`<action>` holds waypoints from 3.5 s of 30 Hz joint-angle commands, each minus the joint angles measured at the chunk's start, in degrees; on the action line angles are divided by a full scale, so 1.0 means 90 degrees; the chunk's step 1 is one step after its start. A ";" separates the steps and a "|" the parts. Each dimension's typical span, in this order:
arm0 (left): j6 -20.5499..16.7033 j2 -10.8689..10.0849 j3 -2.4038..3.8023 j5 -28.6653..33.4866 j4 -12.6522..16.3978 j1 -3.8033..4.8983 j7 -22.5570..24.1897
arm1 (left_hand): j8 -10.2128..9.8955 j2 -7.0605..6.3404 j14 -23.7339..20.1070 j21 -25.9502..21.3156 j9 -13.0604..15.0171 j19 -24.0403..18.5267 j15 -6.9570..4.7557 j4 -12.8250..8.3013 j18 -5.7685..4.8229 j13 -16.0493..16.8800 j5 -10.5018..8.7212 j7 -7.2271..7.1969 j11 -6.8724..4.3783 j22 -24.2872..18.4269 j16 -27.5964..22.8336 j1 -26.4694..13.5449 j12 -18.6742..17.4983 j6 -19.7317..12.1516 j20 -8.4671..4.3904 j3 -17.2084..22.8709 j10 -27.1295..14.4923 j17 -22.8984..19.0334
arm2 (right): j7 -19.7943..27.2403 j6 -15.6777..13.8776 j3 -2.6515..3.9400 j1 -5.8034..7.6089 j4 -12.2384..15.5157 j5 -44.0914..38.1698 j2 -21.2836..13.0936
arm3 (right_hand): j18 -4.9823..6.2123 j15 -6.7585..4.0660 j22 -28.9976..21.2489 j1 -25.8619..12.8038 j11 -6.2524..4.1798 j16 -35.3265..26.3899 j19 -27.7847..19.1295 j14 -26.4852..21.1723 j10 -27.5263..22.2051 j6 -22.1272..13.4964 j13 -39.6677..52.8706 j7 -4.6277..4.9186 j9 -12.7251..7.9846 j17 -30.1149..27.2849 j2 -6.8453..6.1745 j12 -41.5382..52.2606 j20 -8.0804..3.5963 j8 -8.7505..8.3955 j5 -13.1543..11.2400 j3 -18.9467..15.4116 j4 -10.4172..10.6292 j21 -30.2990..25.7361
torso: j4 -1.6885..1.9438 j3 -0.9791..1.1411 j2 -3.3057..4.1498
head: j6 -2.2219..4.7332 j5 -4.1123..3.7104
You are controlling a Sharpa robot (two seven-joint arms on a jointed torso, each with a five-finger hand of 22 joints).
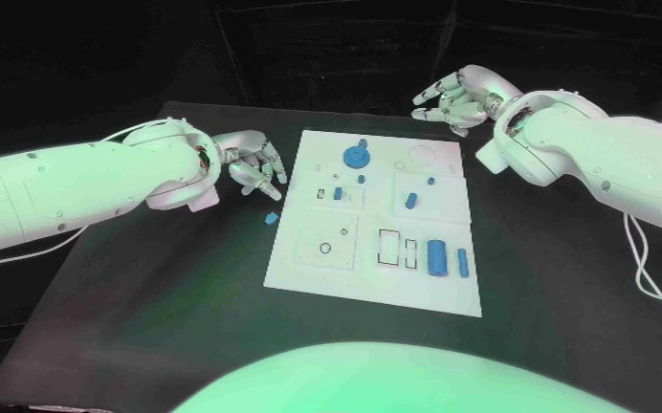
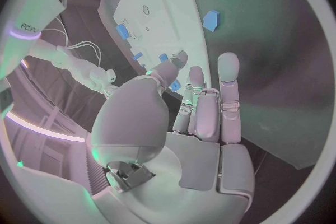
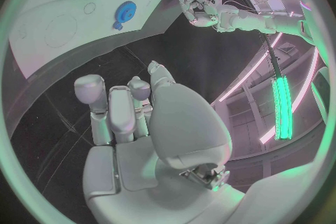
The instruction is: Assemble the parts on the task board
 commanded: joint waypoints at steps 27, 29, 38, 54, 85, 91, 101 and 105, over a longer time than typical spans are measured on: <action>-0.0895 -0.0428 -0.0114 -0.3627 0.0051 -0.0388 0.2015 | -0.0050 0.0247 -0.0212 -0.0614 -0.0178 0.0038 -0.0049 0.0217 0.0076 -0.0222 -0.0016 -0.0127 -0.0151 -0.0387 -0.0240 0.0562 0.0048 0.0311 -0.0028 -0.1348 -0.0112 -0.0334 | 0.0085 0.0047 0.0002 -0.0027 -0.0038 0.0025 -0.0009 | 0.0043 -0.0031 0.0007 0.0067 -0.0013 -0.0010 0.0042 0.0116 -0.0018 -0.0050 0.0003 0.0003 -0.0010 0.0022 -0.0024 -0.0024 0.0012 0.0040 0.0029 -0.0037 0.0013 -0.0036 | 0.0010 -0.0007 -0.0011 | 0.0001 0.0134; -0.0923 -0.0417 -0.0114 -0.3633 0.0015 -0.0411 0.2056 | -0.0052 0.0289 -0.0184 -0.0619 -0.0186 0.0051 -0.0058 0.0223 0.0077 -0.0231 -0.0016 -0.0156 -0.0167 -0.0388 -0.0205 0.0593 0.0057 0.0339 -0.0033 -0.1368 -0.0089 -0.0291 | 0.0085 0.0047 0.0002 -0.0029 -0.0037 0.0025 -0.0012 | 0.0043 -0.0031 0.0007 0.0067 -0.0013 -0.0010 0.0042 0.0116 -0.0018 -0.0050 0.0003 0.0003 -0.0010 0.0022 -0.0024 -0.0024 0.0012 0.0040 0.0029 -0.0037 0.0013 -0.0036 | 0.0001 -0.0009 -0.0011 | 0.0001 0.0133; -0.1045 -0.0290 -0.0113 -0.3643 -0.0108 -0.0518 0.2216 | -0.0114 0.0368 -0.0140 -0.0633 -0.0236 0.0083 -0.0082 0.0251 0.0079 -0.0267 -0.0016 -0.0196 -0.0196 -0.0388 -0.0142 0.0635 0.0056 0.0367 -0.0053 -0.1451 -0.0060 -0.0222 | 0.0089 0.0048 0.0002 -0.0036 -0.0040 0.0025 -0.0014 | 0.0042 -0.0031 0.0012 0.0072 -0.0013 -0.0003 0.0046 0.0119 -0.0014 -0.0051 0.0007 0.0003 -0.0010 0.0034 -0.0024 -0.0018 0.0011 0.0040 0.0034 -0.0036 0.0014 -0.0033 | 0.0031 -0.0004 -0.0009 | 0.0001 0.0120; -0.0891 -0.0032 -0.0111 -0.3643 -0.0446 -0.0658 0.2226 | -0.0203 0.0456 -0.0045 -0.0601 -0.0306 0.0148 -0.0102 0.0255 0.0070 -0.0295 -0.0017 -0.0200 -0.0211 -0.0348 -0.0004 0.0726 0.0085 0.0459 -0.0077 -0.1548 -0.0035 -0.0062 | 0.0082 0.0050 0.0002 -0.0051 -0.0043 0.0019 -0.0005 | 0.0042 -0.0031 0.0012 0.0072 -0.0013 -0.0003 0.0046 0.0119 -0.0014 -0.0051 0.0007 0.0003 -0.0010 0.0034 -0.0024 -0.0018 0.0011 0.0040 0.0034 -0.0036 0.0014 -0.0033 | 0.0014 -0.0001 -0.0014 | 0.0001 0.0106; -0.0648 -0.0001 -0.0109 -0.3643 -0.0475 -0.0672 0.1995 | -0.0470 0.0646 0.0002 -0.0491 -0.0498 0.0240 -0.0090 0.0448 0.0036 -0.0366 -0.0022 -0.0148 -0.0187 -0.0201 0.0122 0.0622 0.0124 0.0609 -0.0085 -0.1898 -0.0021 0.0049 | 0.0081 0.0047 0.0002 -0.0052 -0.0050 0.0019 0.0008 | 0.0042 -0.0031 0.0012 0.0072 -0.0013 -0.0003 0.0046 0.0119 -0.0014 -0.0051 0.0007 0.0003 -0.0010 0.0034 -0.0024 -0.0018 0.0011 0.0040 0.0034 -0.0036 0.0014 -0.0033 | 0.0021 -0.0001 -0.0013 | 0.0001 0.0100; -0.0611 -0.0007 -0.0109 -0.3643 -0.0470 -0.0672 0.1874 | -0.0627 0.0498 -0.0011 -0.0535 -0.0596 0.0232 -0.0064 0.0542 0.0037 -0.0355 -0.0017 -0.0097 -0.0154 -0.0206 0.0124 0.0489 0.0183 0.0486 -0.0064 -0.2190 -0.0047 0.0036 | 0.0079 0.0042 0.0002 -0.0052 -0.0048 0.0019 0.0003 | 0.0042 -0.0031 0.0012 0.0072 -0.0013 -0.0003 0.0046 0.0119 -0.0014 -0.0051 0.0007 0.0003 -0.0010 0.0034 -0.0024 -0.0018 0.0011 0.0040 0.0034 -0.0036 0.0014 -0.0033 | 0.0018 -0.0002 -0.0016 | 0.0001 0.0090; -0.0603 -0.0060 -0.0109 -0.3643 -0.0437 -0.0672 0.1675 | -0.0739 0.0295 -0.0044 -0.0626 -0.0698 0.0230 0.0000 0.0764 0.0044 -0.0301 -0.0013 -0.0028 -0.0078 -0.0219 0.0121 0.0365 0.0346 0.0452 -0.0005 -0.2771 -0.0217 -0.0003 | 0.0078 0.0040 0.0002 -0.0052 -0.0050 0.0019 -0.0003 | 0.0042 -0.0031 0.0012 0.0072 -0.0013 -0.0003 0.0046 0.0119 -0.0014 -0.0051 0.0007 0.0003 -0.0010 0.0034 -0.0024 -0.0018 0.0011 0.0040 0.0034 -0.0036 0.0014 -0.0033 | 0.0032 -0.0004 -0.0016 | 0.0001 0.0092; -0.0630 -0.0063 -0.0109 -0.3643 -0.0414 -0.0672 0.1605 | -0.0663 0.0284 -0.0030 -0.0633 -0.0693 0.0258 0.0012 0.0950 0.0046 -0.0247 -0.0010 -0.0030 -0.0064 -0.0206 0.0144 0.0324 0.0488 0.0522 0.0011 -0.2996 -0.0283 0.0015 | 0.0080 0.0042 0.0002 -0.0053 -0.0055 0.0019 0.0005 | 0.0042 -0.0031 0.0012 0.0072 -0.0013 -0.0003 0.0046 0.0119 -0.0014 -0.0051 0.0007 0.0003 -0.0010 0.0034 -0.0024 -0.0018 0.0011 0.0040 0.0034 -0.0036 0.0014 -0.0033 | 0.0027 -0.0006 -0.0019 | 0.0001 0.0098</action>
